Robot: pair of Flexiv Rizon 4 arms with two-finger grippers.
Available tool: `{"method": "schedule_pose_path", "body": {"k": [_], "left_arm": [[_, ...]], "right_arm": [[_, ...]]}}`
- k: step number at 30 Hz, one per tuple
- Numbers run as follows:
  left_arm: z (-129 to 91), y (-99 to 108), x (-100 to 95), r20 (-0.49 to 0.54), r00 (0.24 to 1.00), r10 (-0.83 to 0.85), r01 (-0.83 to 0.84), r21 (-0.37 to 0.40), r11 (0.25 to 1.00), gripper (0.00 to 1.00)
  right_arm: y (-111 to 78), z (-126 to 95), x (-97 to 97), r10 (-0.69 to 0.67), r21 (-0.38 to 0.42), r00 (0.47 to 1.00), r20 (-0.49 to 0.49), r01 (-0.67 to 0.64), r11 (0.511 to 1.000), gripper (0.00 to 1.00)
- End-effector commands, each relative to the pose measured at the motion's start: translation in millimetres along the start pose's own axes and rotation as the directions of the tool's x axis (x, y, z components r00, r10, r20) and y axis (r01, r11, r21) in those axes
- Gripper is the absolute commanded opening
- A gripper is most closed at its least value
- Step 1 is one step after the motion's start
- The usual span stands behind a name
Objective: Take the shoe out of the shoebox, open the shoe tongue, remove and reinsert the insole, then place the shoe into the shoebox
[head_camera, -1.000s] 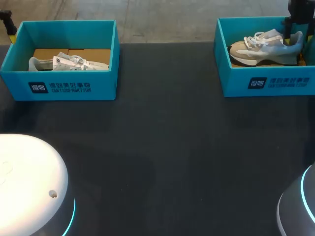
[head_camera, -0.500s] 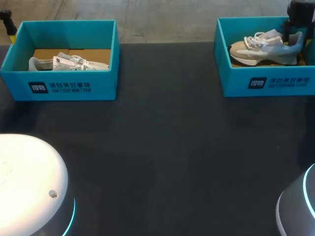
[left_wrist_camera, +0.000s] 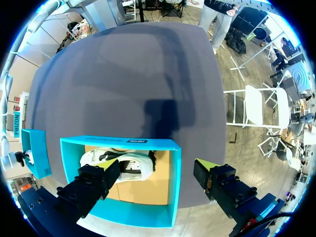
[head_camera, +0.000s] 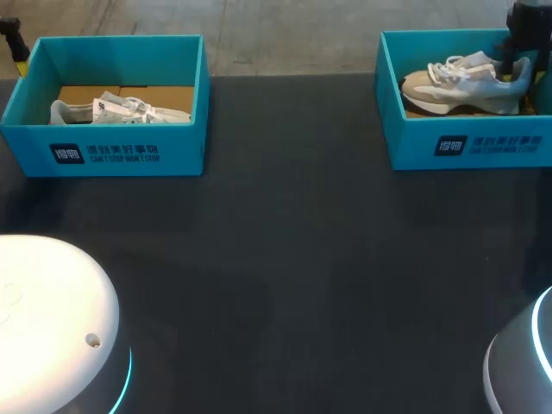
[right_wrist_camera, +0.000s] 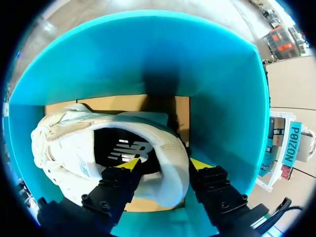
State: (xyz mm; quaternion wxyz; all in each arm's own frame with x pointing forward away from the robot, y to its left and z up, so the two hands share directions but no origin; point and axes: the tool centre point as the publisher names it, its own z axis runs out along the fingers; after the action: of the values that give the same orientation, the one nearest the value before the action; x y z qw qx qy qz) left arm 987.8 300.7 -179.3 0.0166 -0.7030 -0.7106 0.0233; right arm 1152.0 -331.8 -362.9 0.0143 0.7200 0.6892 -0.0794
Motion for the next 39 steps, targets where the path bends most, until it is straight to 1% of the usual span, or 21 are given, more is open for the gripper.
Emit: {"method": "schedule_pose_path", "body": {"k": [1,2,5,7,11,13,14,21,22,26,28,32,34,39], "left_arm": [[0,0,0.6,-0.002,1.0,0.001,-0.001,0.0,1.0,1.0],[0,0,0.6,-0.002,1.0,0.001,-0.001,0.0,1.0,1.0],[0,0,0.6,-0.002,1.0,0.001,-0.001,0.0,1.0,1.0],[0,0,0.6,-0.002,1.0,0.001,-0.001,0.0,1.0,1.0],[0,0,0.6,-0.002,1.0,0.001,-0.001,0.0,1.0,1.0],[0,0,0.6,-0.002,1.0,0.001,-0.001,0.0,1.0,1.0],[0,0,0.6,-0.002,1.0,0.001,-0.001,0.0,1.0,1.0],[0,0,0.6,-0.002,1.0,0.001,-0.001,0.0,1.0,1.0],[0,0,0.6,-0.002,1.0,0.001,-0.001,0.0,1.0,1.0],[0,0,0.6,-0.002,1.0,0.001,-0.001,0.0,1.0,1.0],[0,0,0.6,-0.002,1.0,0.001,-0.001,0.0,1.0,1.0],[0,0,0.6,-0.002,1.0,0.001,-0.001,0.0,1.0,1.0],[0,0,0.6,-0.002,1.0,0.001,-0.001,0.0,1.0,1.0],[0,0,0.6,-0.002,1.0,0.001,-0.001,0.0,1.0,1.0]], "right_arm": [[3.7,2,8.0,-0.006,0.035,1.0,0.008,0.005,0.999,0.55],[3.4,2,8.5,-0.007,0.035,1.0,0.009,0.007,0.999,0.53],[2.6,1,10.3,-0.011,0.035,1.0,0.012,0.011,0.999,0.56],[2.5,1,10.5,-0.013,0.035,1.0,0.014,0.012,0.999,0.66],[3.3,-2,9.0,-0.008,0.028,1.0,0.022,0.008,1.0,0.82],[4.4,-3,7.3,-0.003,0.027,1.0,0.03,0.003,1.0,0.91],[4.9,-3,6.2,-0.002,0.026,1.0,0.031,0.001,1.0,0.93],[6.2,-2,2.7,0.01,0.025,0.999,0.035,-0.011,1.0,0.93],[6.9,-1,2.5,0.01,0.026,0.999,0.036,-0.011,1.0,0.92],[9.4,5,2.1,0.012,0.035,0.999,0.03,-0.013,0.999,0.91],[10.5,8,3.3,0.011,0.038,1.0,0.026,-0.012,0.999,0.89],[12.0,12,5.1,0.01,0.044,1.0,0.016,-0.011,0.999,0.89],[12.8,13,6.2,0.01,0.044,1.0,0.013,-0.01,0.999,0.9],[14.1,15,7.9,0.009,0.048,1.0,0.004,-0.009,0.999,0.9]]}}
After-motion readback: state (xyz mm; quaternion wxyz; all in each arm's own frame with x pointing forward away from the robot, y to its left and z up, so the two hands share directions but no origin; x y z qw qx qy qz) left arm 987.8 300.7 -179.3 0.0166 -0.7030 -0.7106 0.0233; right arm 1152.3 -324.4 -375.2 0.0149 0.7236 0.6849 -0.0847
